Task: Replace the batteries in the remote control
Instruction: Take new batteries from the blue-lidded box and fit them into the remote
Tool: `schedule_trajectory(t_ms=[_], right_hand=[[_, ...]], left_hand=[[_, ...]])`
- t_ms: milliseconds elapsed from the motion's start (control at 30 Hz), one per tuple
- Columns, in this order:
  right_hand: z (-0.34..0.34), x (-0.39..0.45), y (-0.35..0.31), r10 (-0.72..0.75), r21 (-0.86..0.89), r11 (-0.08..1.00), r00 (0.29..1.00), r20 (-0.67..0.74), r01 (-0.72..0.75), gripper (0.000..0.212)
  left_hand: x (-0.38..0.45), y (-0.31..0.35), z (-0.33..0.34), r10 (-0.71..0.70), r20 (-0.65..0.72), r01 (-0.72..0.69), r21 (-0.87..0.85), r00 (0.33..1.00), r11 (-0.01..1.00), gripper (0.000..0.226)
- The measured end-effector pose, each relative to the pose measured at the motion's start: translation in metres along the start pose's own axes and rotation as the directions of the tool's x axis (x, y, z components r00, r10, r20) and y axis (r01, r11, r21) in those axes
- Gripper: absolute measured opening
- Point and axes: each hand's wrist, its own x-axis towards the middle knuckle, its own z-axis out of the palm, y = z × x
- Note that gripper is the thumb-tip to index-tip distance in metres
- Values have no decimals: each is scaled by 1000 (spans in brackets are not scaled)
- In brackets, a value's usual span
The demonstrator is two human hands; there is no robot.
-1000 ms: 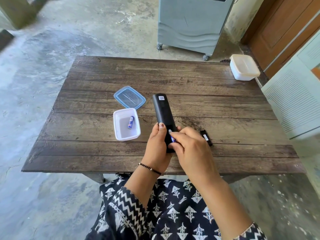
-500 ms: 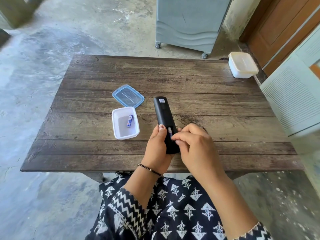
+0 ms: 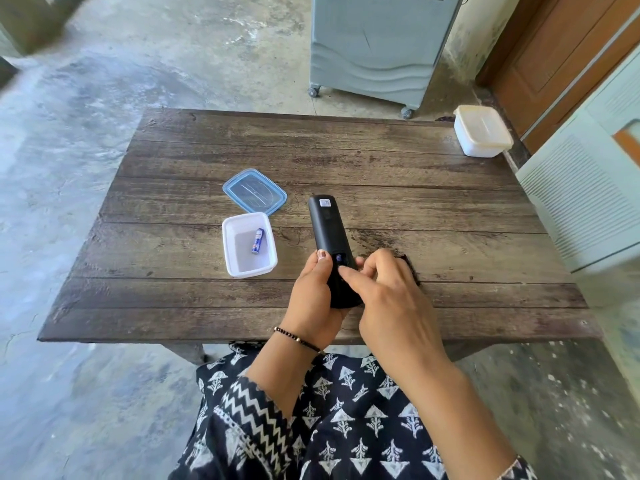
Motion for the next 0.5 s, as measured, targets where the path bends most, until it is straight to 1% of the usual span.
schedule_trajectory(t_ms=[100,200,267,367,400,500], right_hand=[[2,2,0,-1,-19,1000,999,49,2,64],[6,2,1,-18,27,999,999,36,17,59],[8,1,5,6,139,990,1000,-19,-4,55],[8,2,8,67,351,936,975,-210,11,47],[6,3,7,95,395,919,965,-245,9,44],[9,12,1,143,439,898,959,-246,-21,31]], left_hand=[[-1,-2,1,-12,-6,13,4,1000,1000,25],[-1,-1,0,-6,-14,6,2,1000,1000,25],[-2,1,-1,5,-7,-5,-13,1000,1000,24],[-1,7,-4,47,1,-47,-14,999,999,23],[-1,11,-7,65,3,-65,-21,998,998,25],[-6,33,-21,130,3,-129,-74,992,989,40]])
